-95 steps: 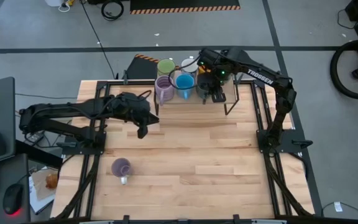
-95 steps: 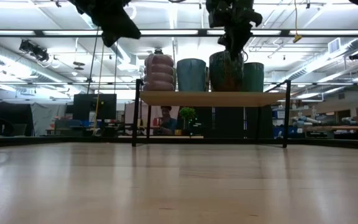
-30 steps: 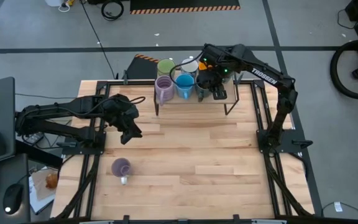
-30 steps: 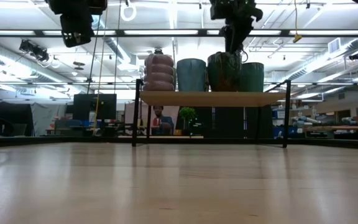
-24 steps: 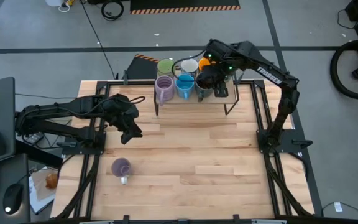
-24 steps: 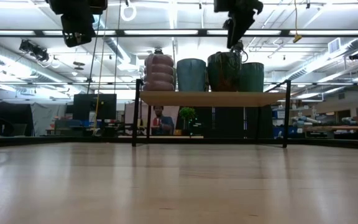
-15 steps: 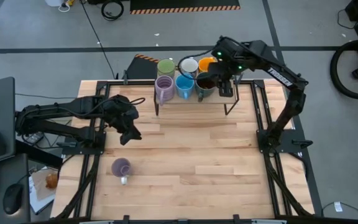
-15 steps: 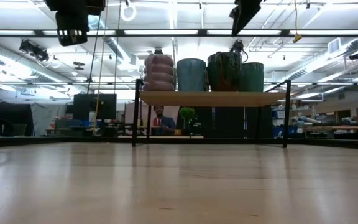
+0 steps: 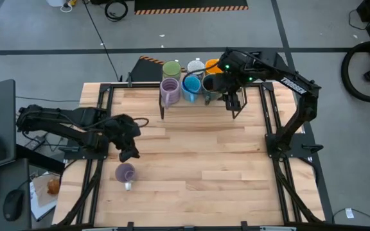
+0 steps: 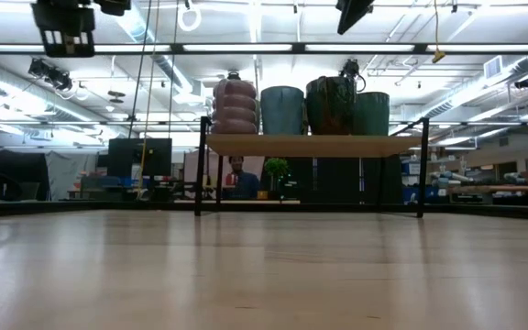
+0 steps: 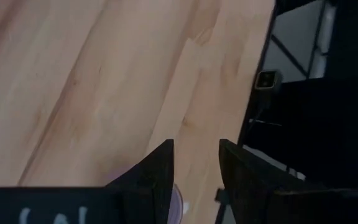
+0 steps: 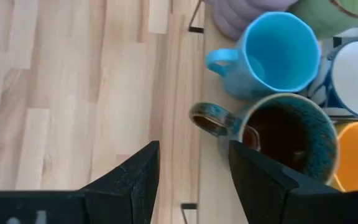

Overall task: Place coffee mugs
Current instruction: Put the violet mug on the shelf

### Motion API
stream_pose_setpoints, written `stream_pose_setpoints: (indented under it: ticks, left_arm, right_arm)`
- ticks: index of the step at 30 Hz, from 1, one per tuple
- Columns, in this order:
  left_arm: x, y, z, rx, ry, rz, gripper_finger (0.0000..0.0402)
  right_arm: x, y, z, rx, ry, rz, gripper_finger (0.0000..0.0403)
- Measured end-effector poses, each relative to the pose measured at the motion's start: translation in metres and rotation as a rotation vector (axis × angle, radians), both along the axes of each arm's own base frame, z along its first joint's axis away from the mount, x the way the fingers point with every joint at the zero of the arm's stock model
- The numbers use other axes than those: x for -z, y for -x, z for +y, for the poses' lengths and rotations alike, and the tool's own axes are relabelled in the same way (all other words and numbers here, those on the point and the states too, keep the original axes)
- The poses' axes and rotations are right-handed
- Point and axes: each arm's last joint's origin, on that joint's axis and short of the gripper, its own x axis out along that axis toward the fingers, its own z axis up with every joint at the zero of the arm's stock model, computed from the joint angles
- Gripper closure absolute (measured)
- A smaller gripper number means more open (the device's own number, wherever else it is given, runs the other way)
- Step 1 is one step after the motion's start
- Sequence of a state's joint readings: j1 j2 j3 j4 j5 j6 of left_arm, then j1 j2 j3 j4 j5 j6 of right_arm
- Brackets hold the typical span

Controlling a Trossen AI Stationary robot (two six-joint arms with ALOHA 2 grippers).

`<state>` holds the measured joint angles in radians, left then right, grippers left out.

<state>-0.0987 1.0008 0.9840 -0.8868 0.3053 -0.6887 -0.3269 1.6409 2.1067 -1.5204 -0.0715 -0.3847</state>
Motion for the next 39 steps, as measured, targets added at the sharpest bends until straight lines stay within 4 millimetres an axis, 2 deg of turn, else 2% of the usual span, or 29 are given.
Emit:
stream_pose_setpoints:
  ticks: [8, 20, 27, 33, 39]
  left_arm:
    - [0.002, 0.005, -0.021, -0.011, -0.063, 0.028, 0.0269]
    - [0.008, 0.018, -0.044, 0.040, -0.168, 0.062, 0.0269]
    - [0.008, 0.023, -0.056, 0.091, -0.133, 0.071, 0.0269]
    - [0.008, 0.032, -0.070, 0.092, -0.097, 0.098, 0.0269]
    - [0.012, 0.054, -0.090, 0.224, -0.164, 0.138, 0.0269]
  right_arm:
    - [0.002, -0.005, 0.010, 0.001, -0.027, -0.002, 0.0207]
    - [0.025, -0.020, 0.025, -0.037, -0.118, 0.038, 0.0208]
    - [0.043, -0.031, 0.040, -0.072, -0.174, 0.000, 0.0208]
    - [0.059, -0.027, 0.053, -0.087, -0.191, -0.043, 0.0208]
    - [0.079, -0.017, 0.066, -0.090, -0.226, -0.105, 0.0208]
